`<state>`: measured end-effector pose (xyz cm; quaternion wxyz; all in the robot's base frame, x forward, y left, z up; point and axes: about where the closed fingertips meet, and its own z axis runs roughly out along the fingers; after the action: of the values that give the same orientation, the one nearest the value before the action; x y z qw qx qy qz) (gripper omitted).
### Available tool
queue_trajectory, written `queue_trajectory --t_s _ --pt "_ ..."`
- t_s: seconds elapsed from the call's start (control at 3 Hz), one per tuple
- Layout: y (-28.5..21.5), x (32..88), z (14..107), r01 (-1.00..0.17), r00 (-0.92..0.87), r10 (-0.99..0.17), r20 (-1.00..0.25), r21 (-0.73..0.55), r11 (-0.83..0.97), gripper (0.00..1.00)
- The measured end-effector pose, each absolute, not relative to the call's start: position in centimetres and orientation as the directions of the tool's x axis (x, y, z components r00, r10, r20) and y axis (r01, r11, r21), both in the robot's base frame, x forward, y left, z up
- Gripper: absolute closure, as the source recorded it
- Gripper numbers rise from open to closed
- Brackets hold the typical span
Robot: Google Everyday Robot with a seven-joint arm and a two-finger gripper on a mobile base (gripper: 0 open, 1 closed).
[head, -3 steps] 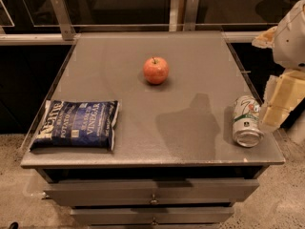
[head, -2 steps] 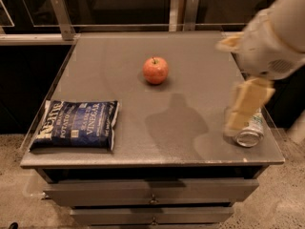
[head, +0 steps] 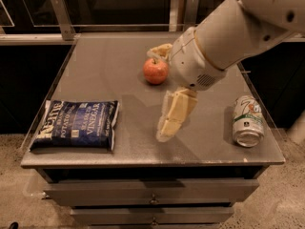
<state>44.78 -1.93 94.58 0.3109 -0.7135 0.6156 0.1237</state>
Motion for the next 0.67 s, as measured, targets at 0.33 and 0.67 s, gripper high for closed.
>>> queue_trajectory --t_s 0.33,0.67 --pt "2.2 44.6 93.2 -0.959 0.248 -0.754 -0.609 -0.263 -0.103 0.0" --pt "6.1 44.2 91.5 -0.96 0.271 -0.732 -0.625 -0.231 -0.158 0.0"
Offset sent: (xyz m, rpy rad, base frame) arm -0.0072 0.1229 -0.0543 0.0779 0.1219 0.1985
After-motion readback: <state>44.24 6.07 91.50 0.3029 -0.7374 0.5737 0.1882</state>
